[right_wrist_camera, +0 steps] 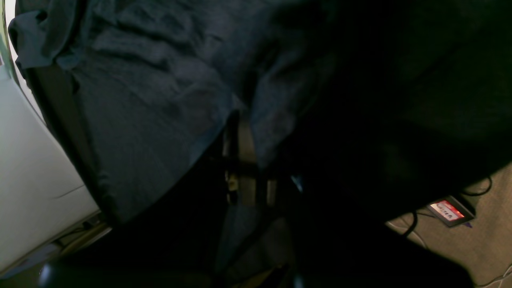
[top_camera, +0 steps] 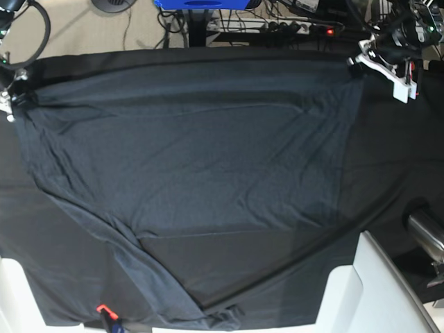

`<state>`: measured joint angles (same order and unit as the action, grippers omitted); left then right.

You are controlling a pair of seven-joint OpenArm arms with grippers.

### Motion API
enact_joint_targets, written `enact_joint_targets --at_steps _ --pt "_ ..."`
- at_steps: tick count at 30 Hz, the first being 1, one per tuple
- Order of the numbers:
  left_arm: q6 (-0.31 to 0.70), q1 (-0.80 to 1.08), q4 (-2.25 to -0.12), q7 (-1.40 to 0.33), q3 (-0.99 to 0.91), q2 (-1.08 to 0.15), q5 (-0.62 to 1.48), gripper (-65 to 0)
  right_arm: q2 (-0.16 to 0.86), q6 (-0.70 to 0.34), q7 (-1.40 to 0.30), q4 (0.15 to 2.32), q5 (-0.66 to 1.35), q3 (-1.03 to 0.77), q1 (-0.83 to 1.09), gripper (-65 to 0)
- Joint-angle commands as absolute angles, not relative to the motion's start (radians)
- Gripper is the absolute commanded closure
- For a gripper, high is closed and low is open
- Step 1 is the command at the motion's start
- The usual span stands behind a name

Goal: Fold the T-shirt properly
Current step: 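Pull the edge outward with both grippers, unfolding the shirt flat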

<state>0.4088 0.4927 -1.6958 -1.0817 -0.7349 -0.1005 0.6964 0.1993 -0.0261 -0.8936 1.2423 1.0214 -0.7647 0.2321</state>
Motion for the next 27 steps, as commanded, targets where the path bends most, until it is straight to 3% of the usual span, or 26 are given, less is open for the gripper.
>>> enact_joint_targets --at_steps 1,14,16,22,27 --pt "0.412 0.503 -1.709 -1.059 -0.739 -0.111 0.704 0.0 0.222 -0.035 -0.883 1.253 1.036 -0.771 0.232 -0.2" --pt "0.412 0.509 -1.705 -1.036 -0.739 -0.111 0.699 0.0 0.185 -0.033 -0.891 1.184 1.035 -0.874 0.24 -1.4" --pt "0.412 0.509 -1.705 -1.036 -0.739 -0.111 0.699 0.0 0.185 -0.033 -0.891 1.182 1.035 -0.871 0.24 -6.9" --pt "0.409 0.509 -1.705 -1.036 -0.74 -0.11 0.699 -0.7 0.183 -0.033 -0.891 1.185 1.035 -0.874 0.239 -43.8" --pt "0.409 0.509 -1.684 -1.036 -0.748 -0.114 0.699 -29.8 0.182 -0.033 -0.885 1.188 1.035 -0.875 0.24 -47.0"
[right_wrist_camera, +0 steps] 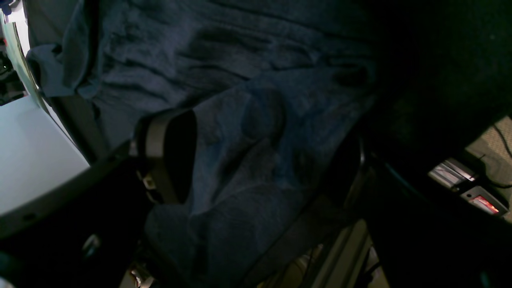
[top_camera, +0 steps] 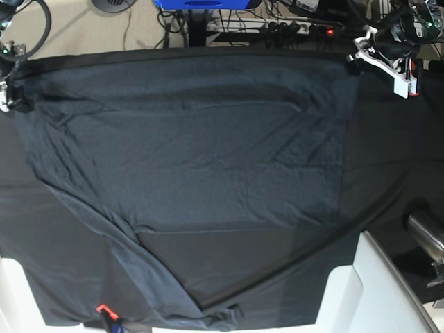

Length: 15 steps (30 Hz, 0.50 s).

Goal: Fold the T-shirt properly
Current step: 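Pull the edge outward with both grippers, unfolding the shirt flat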

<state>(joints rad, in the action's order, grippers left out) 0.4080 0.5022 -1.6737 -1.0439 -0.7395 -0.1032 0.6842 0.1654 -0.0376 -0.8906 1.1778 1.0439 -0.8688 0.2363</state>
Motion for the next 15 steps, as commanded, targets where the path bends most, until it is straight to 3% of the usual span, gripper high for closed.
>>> enact_joint_targets --at_steps 1,4,7,15 --pt "0.409 0.509 -1.676 -1.035 -0.748 -0.116 0.699 -35.2 0.183 -0.033 -0.883 1.188 1.035 -0.875 0.24 -47.3" --pt "0.409 0.507 -1.658 -1.018 -0.779 -0.117 0.699 -51.0 0.186 -0.031 -0.881 1.188 1.035 -0.877 0.249 -47.4" --pt "0.409 0.506 -1.641 -1.007 -0.851 -0.119 0.699 -59.1 0.188 0.012 -0.88 1.19 1.035 -0.877 0.254 -47.6" --pt "0.409 0.504 -1.649 -1.007 -0.94 -0.191 0.702 -59.6 0.203 0.094 -0.866 1.26 1.035 -0.943 0.269 -47.6"
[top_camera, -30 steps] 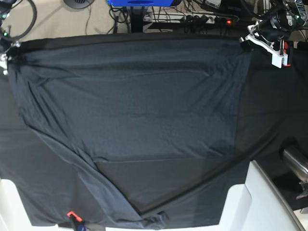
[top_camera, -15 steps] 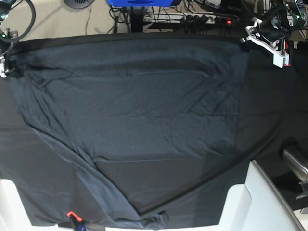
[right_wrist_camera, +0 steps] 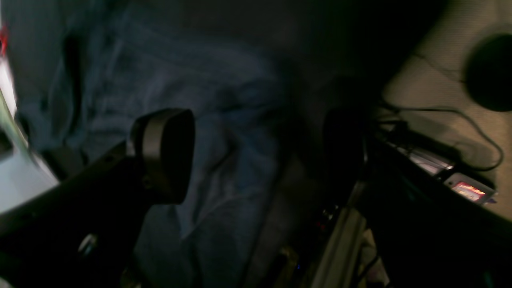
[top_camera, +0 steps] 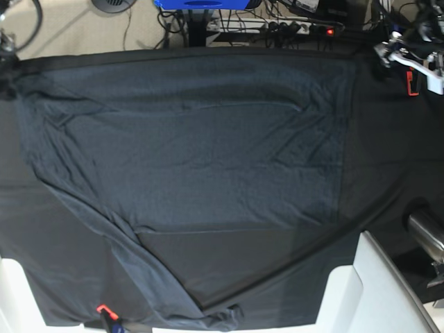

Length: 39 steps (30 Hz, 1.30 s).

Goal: Fold the T-shirt properly
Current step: 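Pull the edge outward with both grippers, unfolding the shirt flat, then open both grippers and move the right gripper along the shirt's side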

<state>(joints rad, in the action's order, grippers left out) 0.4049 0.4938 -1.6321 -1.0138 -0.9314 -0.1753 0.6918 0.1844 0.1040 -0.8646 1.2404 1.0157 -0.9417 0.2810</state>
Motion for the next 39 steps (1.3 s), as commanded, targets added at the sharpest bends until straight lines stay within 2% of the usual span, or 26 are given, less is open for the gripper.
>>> enact_joint_targets --at_steps 1,8,11,14,17,20,23,27,29,34,39 --pt "0.409 0.504 -1.65 -1.007 -0.952 -0.191 0.704 -59.6 0.205 0.108 -0.869 1.265 1.035 -0.951 0.269 -47.6" --pt "0.412 0.469 -1.656 -1.009 -0.986 -0.203 0.704 -59.4 0.285 0.12 -0.869 1.302 1.035 -0.935 0.251 -46.8" --pt "0.414 0.469 -1.713 -1.006 -0.963 -0.226 0.704 -59.4 0.398 0.108 -0.911 1.302 1.036 -0.797 0.196 -47.7" --pt "0.414 0.463 -1.794 -1.004 -0.951 -0.231 0.704 -59.4 0.483 0.019 -0.937 1.3 1.041 -0.654 0.107 -47.7" --pt "0.414 0.423 -1.819 -1.004 -0.954 -0.228 0.704 -59.4 0.49 -0.071 -0.929 1.271 1.035 -0.621 0.024 -47.7" --pt "0.414 0.387 -1.79 -1.007 -0.951 -0.223 0.705 -59.2 0.506 -0.127 -0.917 1.092 1.0 -0.607 -0.088 -47.6" --pt "0.414 0.38 -1.758 -1.009 -0.951 -0.228 0.705 -59.2 0.518 -0.127 -0.829 0.964 0.799 -0.519 -0.17 -47.6" --pt "0.414 0.38 -1.732 -1.007 -0.952 -0.234 0.705 -59.2 0.503 -0.127 -0.651 0.949 0.466 -0.28 -0.194 -47.6" --pt "0.414 0.38 -1.728 -1.007 -0.951 -0.243 0.705 -59.4 0.473 -0.128 -0.59 0.951 0.36 -0.225 -0.196 -47.7" --pt "0.414 0.378 -1.73 -1.007 -0.951 -0.243 0.705 -60.1 0.463 -0.133 -0.573 0.955 0.346 -0.217 -0.196 -47.7" --pt "0.414 0.378 -1.728 -1.007 -0.949 -0.24 0.705 -59.9 0.463 -0.226 -0.593 1.015 0.344 -0.137 -0.203 -47.6"
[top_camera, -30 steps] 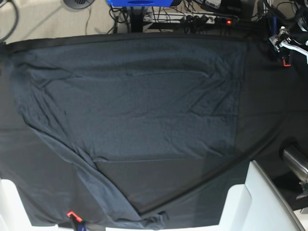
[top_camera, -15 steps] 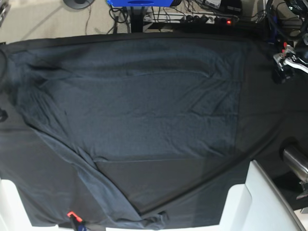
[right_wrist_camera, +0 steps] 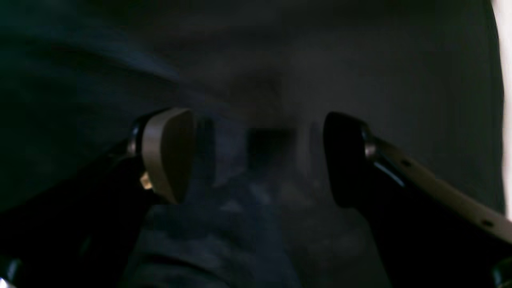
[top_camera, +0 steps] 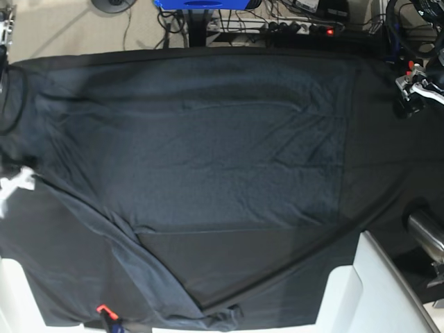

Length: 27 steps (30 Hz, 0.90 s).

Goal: Fold the T-shirt properly
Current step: 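Open both grippers and move the right gripper along the shirt's side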

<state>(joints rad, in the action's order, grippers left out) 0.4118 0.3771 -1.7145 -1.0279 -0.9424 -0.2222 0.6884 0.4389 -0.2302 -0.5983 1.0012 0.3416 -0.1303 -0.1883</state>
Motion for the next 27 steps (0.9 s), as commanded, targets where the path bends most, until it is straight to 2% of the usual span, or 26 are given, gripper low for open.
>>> enact_joint_targets --at_steps 1,10,15,20,21,22,27 --pt "0.414 0.378 -1.728 -1.007 -0.949 -0.24 0.705 -59.9 0.461 -0.226 -0.601 1.015 0.344 -0.134 -0.211 -47.6" --pt "0.414 0.378 -1.728 -1.007 -0.949 -0.239 0.705 -59.6 0.46 -0.234 -0.562 0.834 0.343 -0.13 -0.311 -47.1" --pt "0.414 0.378 -1.728 -1.007 -0.949 -0.239 0.705 -59.6 0.46 -0.234 -0.516 0.748 0.343 -0.021 -0.344 -47.0" --pt "0.414 0.378 -1.728 -1.007 -0.949 -0.239 0.705 -59.6 0.446 -0.234 -0.483 0.699 0.343 -0.008 -0.358 -46.1" --pt "0.414 0.378 -1.728 -1.007 -0.949 -0.239 0.705 -59.6 0.446 -0.234 -0.483 0.691 0.343 -0.005 -0.358 -44.1" --pt "0.414 0.378 -1.728 -1.007 -0.949 -0.239 0.705 -59.6 0.444 -0.234 -0.483 0.685 0.343 -0.004 -0.358 -39.3" --pt "0.414 0.378 -1.728 -1.007 -0.949 -0.237 0.704 -59.6 0.44 -0.226 -0.483 0.677 0.343 -0.012 -0.36 -4.8"
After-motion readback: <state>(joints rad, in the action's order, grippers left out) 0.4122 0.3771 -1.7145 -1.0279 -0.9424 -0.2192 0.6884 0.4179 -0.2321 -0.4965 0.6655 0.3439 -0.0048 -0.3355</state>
